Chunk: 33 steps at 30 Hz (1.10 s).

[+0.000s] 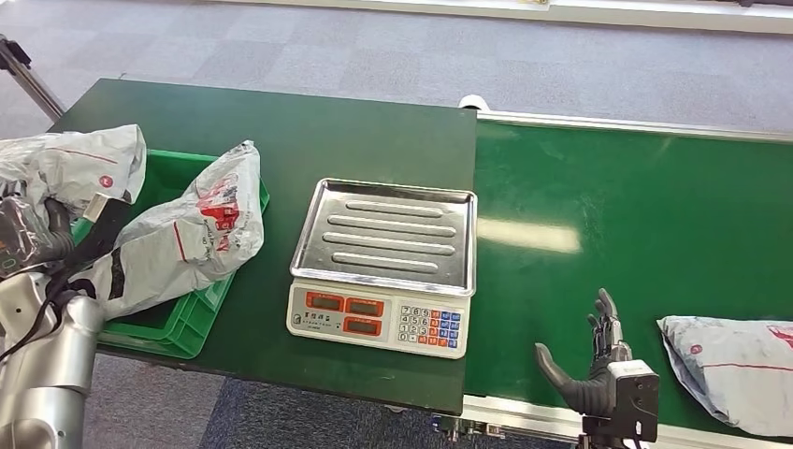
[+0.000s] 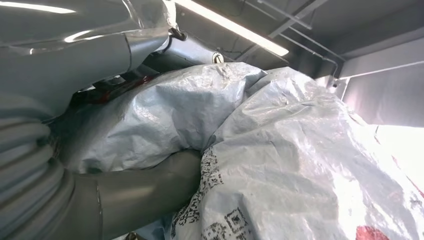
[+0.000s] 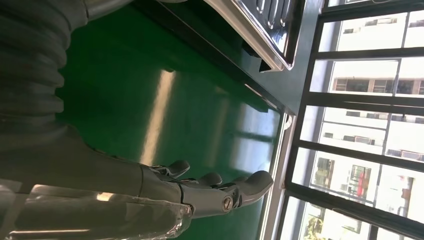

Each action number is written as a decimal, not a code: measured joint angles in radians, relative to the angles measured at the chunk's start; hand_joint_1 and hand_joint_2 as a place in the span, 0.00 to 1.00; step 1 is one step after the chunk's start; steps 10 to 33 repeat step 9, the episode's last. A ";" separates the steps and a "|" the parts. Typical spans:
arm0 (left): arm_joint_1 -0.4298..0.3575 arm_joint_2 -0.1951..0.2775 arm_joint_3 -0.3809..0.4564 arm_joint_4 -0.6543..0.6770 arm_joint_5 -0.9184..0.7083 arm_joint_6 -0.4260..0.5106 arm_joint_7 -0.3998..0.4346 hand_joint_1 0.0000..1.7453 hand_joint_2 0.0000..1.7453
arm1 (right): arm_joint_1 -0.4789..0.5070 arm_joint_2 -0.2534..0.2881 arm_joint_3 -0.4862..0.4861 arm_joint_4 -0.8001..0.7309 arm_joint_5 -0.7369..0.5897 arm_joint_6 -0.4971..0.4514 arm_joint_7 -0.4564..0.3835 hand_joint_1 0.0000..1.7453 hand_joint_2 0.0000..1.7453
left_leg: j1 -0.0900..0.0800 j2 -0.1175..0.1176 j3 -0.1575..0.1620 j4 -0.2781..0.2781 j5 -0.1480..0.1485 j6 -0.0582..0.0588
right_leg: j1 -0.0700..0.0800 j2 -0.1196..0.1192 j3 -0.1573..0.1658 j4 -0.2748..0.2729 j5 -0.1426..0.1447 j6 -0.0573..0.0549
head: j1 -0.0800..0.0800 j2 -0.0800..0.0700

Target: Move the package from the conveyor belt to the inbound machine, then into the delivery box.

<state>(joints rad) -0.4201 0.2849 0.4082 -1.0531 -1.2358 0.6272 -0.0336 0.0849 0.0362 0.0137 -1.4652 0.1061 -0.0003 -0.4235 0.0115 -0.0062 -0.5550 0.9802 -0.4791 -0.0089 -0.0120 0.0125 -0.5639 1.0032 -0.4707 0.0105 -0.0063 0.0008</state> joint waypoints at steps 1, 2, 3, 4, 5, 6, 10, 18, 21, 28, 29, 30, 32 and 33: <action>-0.007 0.002 0.002 0.014 0.006 -0.004 -0.006 0.82 1.00 | -0.001 0.000 0.000 0.000 -0.001 0.000 0.000 0.00 1.00 | 0.000 0.000 0.000 0.000 0.000 0.000 | 0.000 0.000 0.000 0.000 0.000 0.000 | 0.000 0.000; -0.014 0.004 0.003 0.027 0.014 -0.011 -0.012 0.71 1.00 | -0.003 0.000 0.000 0.000 -0.002 0.001 0.000 0.00 1.00 | 0.000 0.000 0.000 0.000 0.000 0.000 | 0.000 0.000 0.000 0.000 0.000 0.000 | 0.000 0.000; -0.020 0.005 0.003 0.039 0.019 -0.018 -0.017 0.53 1.00 | -0.005 0.000 0.000 0.001 -0.002 0.001 0.001 0.00 1.00 | 0.000 0.000 0.000 0.000 0.000 0.000 | 0.000 0.000 0.000 0.000 0.000 0.000 | 0.000 0.000; -0.026 0.006 0.003 0.050 0.023 -0.024 -0.022 0.34 1.00 | -0.007 0.000 0.000 0.001 -0.003 0.001 0.001 0.00 1.00 | 0.000 0.000 0.000 0.000 0.000 0.000 | 0.000 0.000 0.000 0.000 0.000 0.000 | 0.000 0.000; -0.032 0.007 0.003 0.060 0.027 -0.030 -0.026 0.19 1.00 | -0.009 0.000 0.000 0.001 -0.004 0.002 0.001 0.00 1.00 | 0.000 0.000 0.000 0.000 0.000 0.000 | 0.000 0.000 0.000 0.000 0.000 0.000 | 0.000 0.000; -0.038 0.008 0.003 0.068 0.032 -0.035 -0.032 0.06 1.00 | -0.011 0.000 0.000 0.002 -0.004 0.002 0.001 0.00 1.00 | 0.000 0.000 0.000 0.000 0.000 0.000 | 0.000 0.000 0.000 0.000 0.000 0.000 | 0.000 0.000; -0.050 0.007 0.001 0.080 0.045 -0.049 -0.048 0.02 1.00 | -0.015 0.000 0.000 0.003 -0.004 0.004 0.002 0.00 1.00 | 0.000 0.000 0.000 0.000 0.000 0.000 | 0.000 0.000 0.000 0.000 0.000 0.000 | 0.000 0.000; -0.050 0.007 0.001 0.080 0.045 -0.049 -0.048 0.02 1.00 | -0.015 0.000 0.000 0.003 -0.004 0.004 0.002 0.00 1.00 | 0.000 0.000 0.000 0.000 0.000 0.000 | 0.000 0.000 0.000 0.000 0.000 0.000 | 0.000 0.000; -0.050 0.007 0.001 0.080 0.045 -0.049 -0.048 0.02 1.00 | -0.015 0.000 0.000 0.003 -0.004 0.004 0.002 0.00 1.00 | 0.000 0.000 0.000 0.000 0.000 0.000 | 0.000 0.000 0.000 0.000 0.000 0.000 | 0.000 0.000; -0.050 0.007 0.001 0.080 0.045 -0.049 -0.048 0.02 1.00 | -0.015 0.000 0.000 0.003 -0.004 0.004 0.002 0.00 1.00 | 0.000 0.000 0.000 0.000 0.000 0.000 | 0.000 0.000 0.000 0.000 0.000 0.000 | 0.000 0.000; -0.050 0.007 0.001 0.080 0.045 -0.049 -0.048 0.02 1.00 | -0.015 0.000 0.000 0.003 -0.004 0.004 0.002 0.00 1.00 | 0.000 0.000 0.000 0.000 0.000 0.000 | 0.000 0.000 0.000 0.000 0.000 0.000 | 0.000 0.000; -0.050 0.007 0.001 0.080 0.045 -0.049 -0.048 0.02 1.00 | -0.015 0.000 0.000 0.003 -0.004 0.004 0.002 0.00 1.00 | 0.000 0.000 0.000 0.000 0.000 0.000 | 0.000 0.000 0.000 0.000 0.000 0.000 | 0.000 0.000; -0.050 0.007 0.001 0.080 0.045 -0.049 -0.048 0.02 1.00 | -0.015 0.000 0.000 0.003 -0.004 0.004 0.002 0.00 1.00 | 0.000 0.000 0.000 0.000 0.000 0.000 | 0.000 0.000 0.000 0.000 0.000 0.000 | 0.000 0.000; -0.050 0.007 0.001 0.080 0.045 -0.049 -0.048 0.02 1.00 | -0.015 0.000 0.000 0.003 -0.004 0.004 0.002 0.00 1.00 | 0.000 0.000 0.000 0.000 0.000 0.000 | 0.000 0.000 0.000 0.000 0.000 0.000 | 0.000 0.000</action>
